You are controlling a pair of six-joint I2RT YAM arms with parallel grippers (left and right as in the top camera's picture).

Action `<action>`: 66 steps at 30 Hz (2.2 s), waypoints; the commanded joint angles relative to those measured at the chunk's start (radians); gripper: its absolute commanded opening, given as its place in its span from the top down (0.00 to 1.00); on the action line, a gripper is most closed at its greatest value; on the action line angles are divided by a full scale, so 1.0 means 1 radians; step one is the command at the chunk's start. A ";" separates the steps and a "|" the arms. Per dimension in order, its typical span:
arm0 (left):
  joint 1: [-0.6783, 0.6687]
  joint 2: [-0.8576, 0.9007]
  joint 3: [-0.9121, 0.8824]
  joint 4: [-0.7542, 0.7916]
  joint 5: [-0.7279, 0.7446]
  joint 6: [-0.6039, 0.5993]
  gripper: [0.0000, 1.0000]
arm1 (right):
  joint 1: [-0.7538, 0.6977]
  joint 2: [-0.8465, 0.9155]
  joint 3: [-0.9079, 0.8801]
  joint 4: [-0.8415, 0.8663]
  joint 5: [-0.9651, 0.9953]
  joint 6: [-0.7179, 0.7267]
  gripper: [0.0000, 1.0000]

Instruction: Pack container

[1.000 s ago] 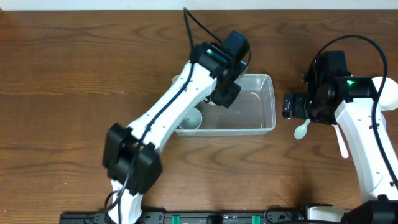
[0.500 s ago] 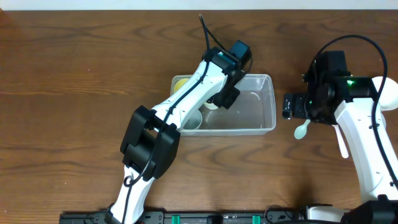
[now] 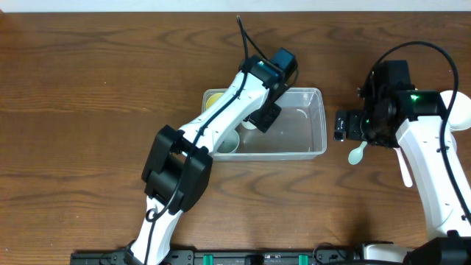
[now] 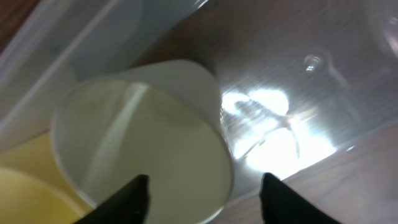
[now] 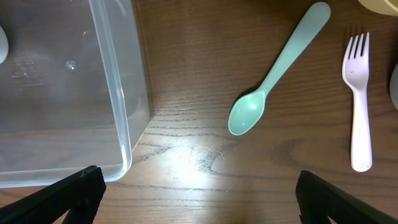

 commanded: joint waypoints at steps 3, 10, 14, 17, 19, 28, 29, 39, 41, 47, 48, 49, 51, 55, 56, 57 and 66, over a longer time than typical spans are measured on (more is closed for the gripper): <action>0.016 -0.161 0.068 -0.032 -0.111 0.000 0.36 | -0.011 0.001 -0.001 -0.008 0.006 -0.004 0.04; 0.156 -0.402 0.068 -0.082 -0.124 -0.136 0.28 | -0.015 -0.065 0.019 0.001 0.118 0.064 0.02; 0.296 -0.523 0.066 -0.125 -0.092 -0.215 0.25 | -0.061 -0.114 0.101 0.019 0.216 0.062 0.01; 0.413 -0.587 0.055 -0.148 0.005 -0.218 0.24 | -0.135 -0.097 0.187 0.030 0.175 -0.007 0.01; 0.478 -0.609 0.039 -0.164 0.055 -0.225 0.24 | -0.187 -0.058 0.235 0.030 0.099 -0.066 0.01; 0.600 -0.619 -0.144 -0.129 0.132 -0.232 0.24 | -0.253 0.285 0.344 0.045 0.085 -0.146 0.01; 0.600 -0.619 -0.171 -0.117 0.132 -0.232 0.24 | -0.253 0.322 0.345 0.055 0.085 -0.145 0.01; 0.600 -0.619 -0.397 -0.006 0.132 -0.232 0.24 | -0.252 0.590 0.345 0.203 0.112 -0.130 0.09; 0.600 -0.619 -0.404 -0.003 0.132 -0.232 0.24 | -0.253 0.609 0.345 0.229 0.116 -0.130 0.11; 0.600 -0.618 -0.404 -0.004 0.132 -0.233 0.24 | -0.254 0.653 0.344 0.268 0.124 -0.131 0.33; 0.600 -0.618 -0.404 -0.004 0.132 -0.233 0.24 | -0.254 0.659 0.344 0.271 0.127 -0.131 0.36; 0.600 -0.618 -0.404 -0.004 0.132 -0.234 0.24 | -0.254 0.669 0.344 0.272 0.131 -0.131 0.41; 0.600 -0.618 -0.404 -0.004 0.132 -0.244 0.23 | -0.254 0.682 0.343 0.276 0.131 -0.131 0.51; 0.600 -0.618 -0.404 -0.004 0.132 -0.245 0.24 | -0.254 0.687 0.343 0.289 0.131 -0.131 0.68; 0.600 -0.618 -0.404 -0.004 0.132 -0.245 0.24 | -0.254 0.687 0.343 0.295 0.132 -0.131 0.72; 0.600 -0.618 -0.404 -0.005 0.132 -0.245 0.23 | -0.254 0.687 0.343 0.303 0.131 -0.131 0.76; 0.600 -0.618 -0.404 -0.006 0.132 -0.245 0.24 | -0.244 0.684 0.345 0.353 0.130 -0.131 0.96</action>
